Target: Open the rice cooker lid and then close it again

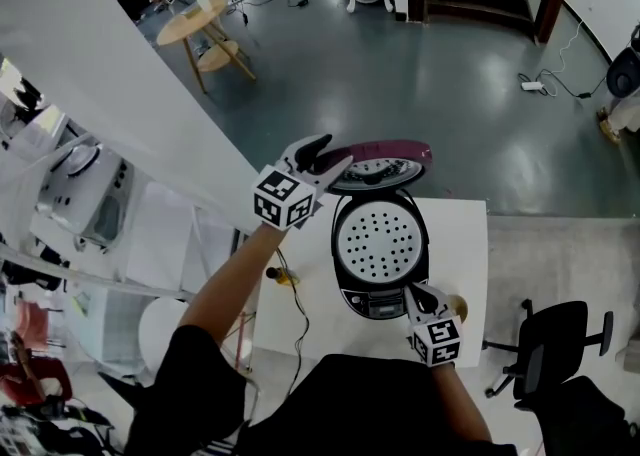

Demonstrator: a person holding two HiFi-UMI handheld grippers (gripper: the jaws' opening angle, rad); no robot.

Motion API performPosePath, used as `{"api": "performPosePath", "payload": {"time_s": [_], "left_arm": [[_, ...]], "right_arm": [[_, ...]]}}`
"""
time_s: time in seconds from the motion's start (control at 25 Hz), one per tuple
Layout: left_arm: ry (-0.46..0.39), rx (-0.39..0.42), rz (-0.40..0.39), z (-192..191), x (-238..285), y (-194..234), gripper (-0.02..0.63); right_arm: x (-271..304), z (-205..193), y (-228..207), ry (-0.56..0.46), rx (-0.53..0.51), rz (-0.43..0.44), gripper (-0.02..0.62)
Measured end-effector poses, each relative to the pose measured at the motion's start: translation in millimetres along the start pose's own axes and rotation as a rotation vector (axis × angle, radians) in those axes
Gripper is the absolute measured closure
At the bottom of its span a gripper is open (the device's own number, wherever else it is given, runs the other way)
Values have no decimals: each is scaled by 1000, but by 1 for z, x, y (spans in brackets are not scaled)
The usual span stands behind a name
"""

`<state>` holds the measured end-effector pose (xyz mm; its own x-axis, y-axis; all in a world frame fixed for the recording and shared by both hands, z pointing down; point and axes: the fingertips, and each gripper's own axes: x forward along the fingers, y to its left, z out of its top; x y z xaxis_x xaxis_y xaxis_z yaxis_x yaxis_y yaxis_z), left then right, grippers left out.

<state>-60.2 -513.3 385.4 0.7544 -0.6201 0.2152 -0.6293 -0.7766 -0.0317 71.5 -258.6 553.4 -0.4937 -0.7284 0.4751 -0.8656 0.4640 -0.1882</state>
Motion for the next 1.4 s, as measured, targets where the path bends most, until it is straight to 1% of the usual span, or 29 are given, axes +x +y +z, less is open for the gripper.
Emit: {"api": "performPosePath", "payload": {"time_s": [0.44, 0.56, 0.72, 0.8, 0.96, 1.04, 1.2, 1.32, 1.4], "left_arm": [[65, 54, -78, -8, -13, -31, 385], [91, 91, -103, -11, -17, -43, 396], [116, 141, -129, -16, -23, -57, 409], [120, 166, -141, -18, -25, -63, 418], [121, 214, -167, -23, -30, -74, 432], [130, 231, -185, -25, -32, -80, 438], [178, 256, -242, -34, -40, -95, 457], [206, 273, -307, -43, -45, -108, 481], [216, 281, -329, -49, -48, -116, 500]], "right_arm": [[-11, -4, 8, -6, -4, -4, 595], [-13, -8, 12, 2, -26, -10, 595], [-19, -9, 15, -15, -4, -21, 595], [-21, -9, 17, -20, 2, -23, 595], [-27, -4, 22, -36, -30, -39, 595], [-30, -2, 25, -48, -29, -43, 595], [-32, -3, 31, -56, -16, -43, 595], [-35, -2, 34, -70, 22, -37, 595], [-37, -1, 34, -81, 39, -41, 595]]}}
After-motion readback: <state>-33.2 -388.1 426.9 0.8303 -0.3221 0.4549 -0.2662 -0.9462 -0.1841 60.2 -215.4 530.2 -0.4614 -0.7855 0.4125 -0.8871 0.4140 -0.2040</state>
